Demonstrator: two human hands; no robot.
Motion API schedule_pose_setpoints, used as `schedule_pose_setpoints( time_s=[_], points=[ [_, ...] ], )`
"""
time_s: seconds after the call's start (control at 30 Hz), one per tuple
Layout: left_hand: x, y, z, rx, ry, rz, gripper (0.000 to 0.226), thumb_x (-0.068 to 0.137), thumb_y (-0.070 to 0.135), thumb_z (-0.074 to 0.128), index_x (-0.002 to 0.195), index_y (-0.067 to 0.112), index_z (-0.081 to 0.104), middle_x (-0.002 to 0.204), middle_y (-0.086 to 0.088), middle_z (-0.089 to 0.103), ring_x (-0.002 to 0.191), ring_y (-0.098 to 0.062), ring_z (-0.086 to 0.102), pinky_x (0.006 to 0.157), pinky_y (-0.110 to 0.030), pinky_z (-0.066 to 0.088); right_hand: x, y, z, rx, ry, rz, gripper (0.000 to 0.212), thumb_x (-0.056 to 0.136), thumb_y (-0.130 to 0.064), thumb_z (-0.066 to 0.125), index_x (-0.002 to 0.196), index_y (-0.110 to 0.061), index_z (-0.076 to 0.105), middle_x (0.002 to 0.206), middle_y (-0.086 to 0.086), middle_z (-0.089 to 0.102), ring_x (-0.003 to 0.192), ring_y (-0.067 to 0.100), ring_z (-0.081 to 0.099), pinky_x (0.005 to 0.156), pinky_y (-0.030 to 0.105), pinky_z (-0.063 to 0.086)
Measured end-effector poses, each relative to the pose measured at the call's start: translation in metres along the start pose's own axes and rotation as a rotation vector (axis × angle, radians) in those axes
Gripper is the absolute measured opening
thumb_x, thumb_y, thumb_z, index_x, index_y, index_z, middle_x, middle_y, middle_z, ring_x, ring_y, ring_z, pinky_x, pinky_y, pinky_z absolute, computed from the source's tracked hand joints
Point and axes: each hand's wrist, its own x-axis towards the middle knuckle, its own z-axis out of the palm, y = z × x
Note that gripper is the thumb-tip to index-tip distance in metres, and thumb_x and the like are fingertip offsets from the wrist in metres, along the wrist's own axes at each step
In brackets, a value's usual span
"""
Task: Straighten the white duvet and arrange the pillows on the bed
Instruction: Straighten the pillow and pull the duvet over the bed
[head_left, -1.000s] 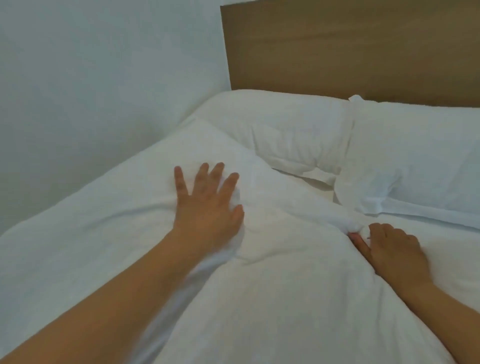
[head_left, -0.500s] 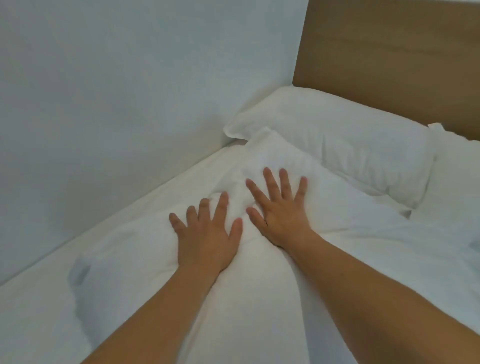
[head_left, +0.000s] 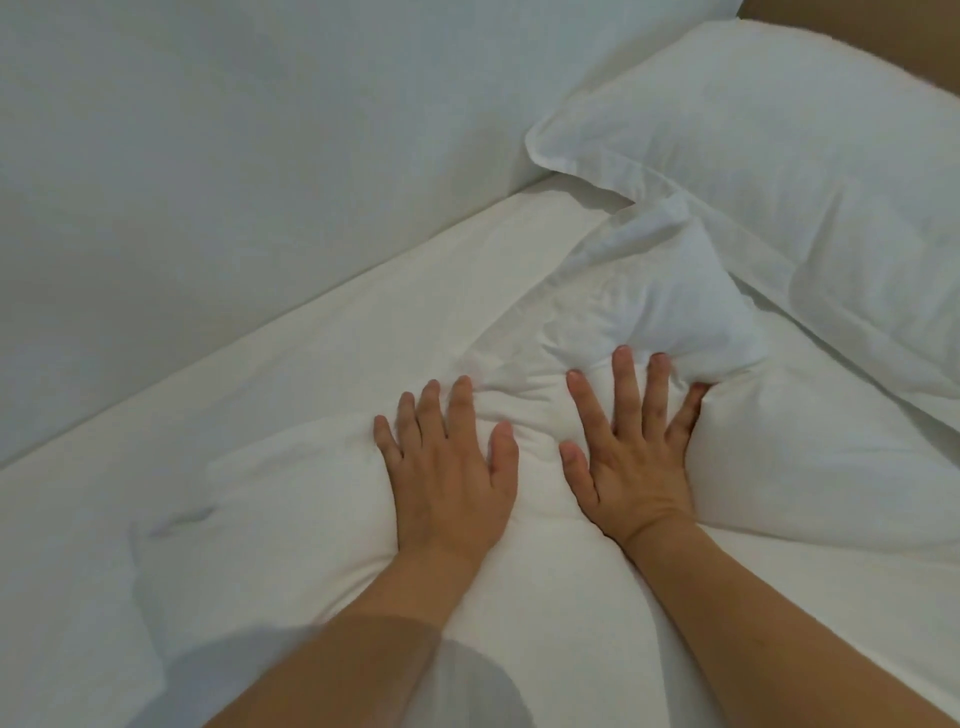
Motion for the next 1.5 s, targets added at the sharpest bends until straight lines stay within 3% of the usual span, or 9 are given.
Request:
schedule_pose_setpoints(
  time_s=[0.37,0.83,0.93,1.0,1.1,1.3,1.37,1.43,1.5],
  points=[
    [0.016,0.020,0.025,-0.176,0.261,-0.023,0.053,0.088,0.039,0.035,0.123,0.006,0.057,0.121,-0.011,0.057,0.111,-0.034,0.052,0.105,-0.053,0.030,0.015,0.010,0.016,0.225,0.110,-0.014,0.064,0.088,-0.048,0.033,0.149,-0.032,0.023,0.157,0.015,0.011,0.145,0.043,0.003,0.109,0.070,0.000],
    [0.030,0.030,0.009,0.065,0.158,-0.024,0.054,0.090,0.044,0.033,0.129,0.012,0.054,0.124,-0.009,0.057,0.115,-0.031,0.051,0.107,-0.050,0.030,0.030,0.013,0.042,0.326,0.197,-0.021,0.059,0.092,-0.043,0.031,0.149,-0.027,0.029,0.158,0.016,0.013,0.145,0.043,0.004,0.112,0.067,-0.003],
    [-0.005,0.041,-0.040,0.290,0.130,-0.024,0.060,0.090,0.047,0.030,0.143,0.021,0.041,0.149,-0.009,0.039,0.141,-0.032,0.027,0.116,-0.060,0.004,0.029,0.011,0.035,0.356,0.176,-0.011,0.060,0.093,-0.042,0.029,0.151,-0.027,0.024,0.159,0.017,0.011,0.145,0.042,0.002,0.112,0.066,-0.004],
    [-0.045,0.035,-0.070,0.447,0.107,-0.109,0.063,0.089,0.053,0.022,0.149,0.033,0.026,0.161,-0.006,0.015,0.148,-0.034,0.001,0.109,-0.070,-0.012,0.028,0.013,0.027,0.361,0.133,0.004,0.060,0.094,-0.042,0.027,0.152,-0.027,0.022,0.160,0.016,0.008,0.146,0.041,0.000,0.112,0.065,-0.004],
    [-0.102,0.004,-0.063,0.434,0.081,-0.304,0.065,0.089,0.061,0.009,0.150,0.045,-0.006,0.162,0.003,-0.012,0.146,-0.031,-0.020,0.099,-0.081,-0.007,0.029,0.011,0.020,0.324,0.107,-0.007,0.062,0.094,-0.043,0.024,0.154,-0.028,0.016,0.162,0.011,0.003,0.147,0.038,-0.003,0.113,0.060,-0.009],
    [-0.096,-0.014,-0.006,0.268,0.022,-0.365,0.067,0.088,0.066,0.009,0.148,0.047,-0.015,0.160,0.007,-0.019,0.143,-0.026,-0.030,0.094,-0.081,-0.010,0.029,0.017,0.006,0.322,-0.012,-0.020,0.062,0.095,-0.051,0.016,0.154,-0.032,0.010,0.163,0.000,0.000,0.148,0.026,-0.009,0.110,0.045,-0.024],
    [-0.095,-0.020,-0.006,0.188,0.007,-0.337,0.066,0.088,0.068,0.012,0.145,0.052,-0.016,0.159,0.011,-0.021,0.143,-0.022,-0.031,0.095,-0.078,-0.015,0.031,0.018,-0.004,0.438,-0.145,-0.002,0.057,0.098,-0.047,0.023,0.153,-0.032,0.014,0.162,-0.001,0.002,0.149,0.024,-0.006,0.114,0.050,-0.014],
    [-0.087,-0.028,-0.021,-0.011,-0.112,-0.397,0.066,0.088,0.070,0.022,0.145,0.056,-0.009,0.159,0.015,-0.019,0.144,-0.017,-0.027,0.099,-0.075,-0.016,0.017,0.025,-0.040,0.869,-0.341,0.172,0.052,0.096,-0.044,0.037,0.145,-0.028,0.034,0.157,0.001,0.021,0.146,0.027,0.015,0.118,0.049,0.017],
    [-0.098,-0.018,-0.059,-0.190,-0.209,-0.408,0.070,0.086,0.072,0.031,0.148,0.052,0.006,0.161,0.013,-0.014,0.146,-0.017,-0.022,0.106,-0.069,-0.015,-0.028,0.038,-0.091,1.373,-0.402,0.336,0.034,0.092,-0.045,0.047,0.120,-0.026,0.053,0.132,-0.002,0.048,0.126,0.021,0.047,0.091,0.028,0.048]
  ],
)
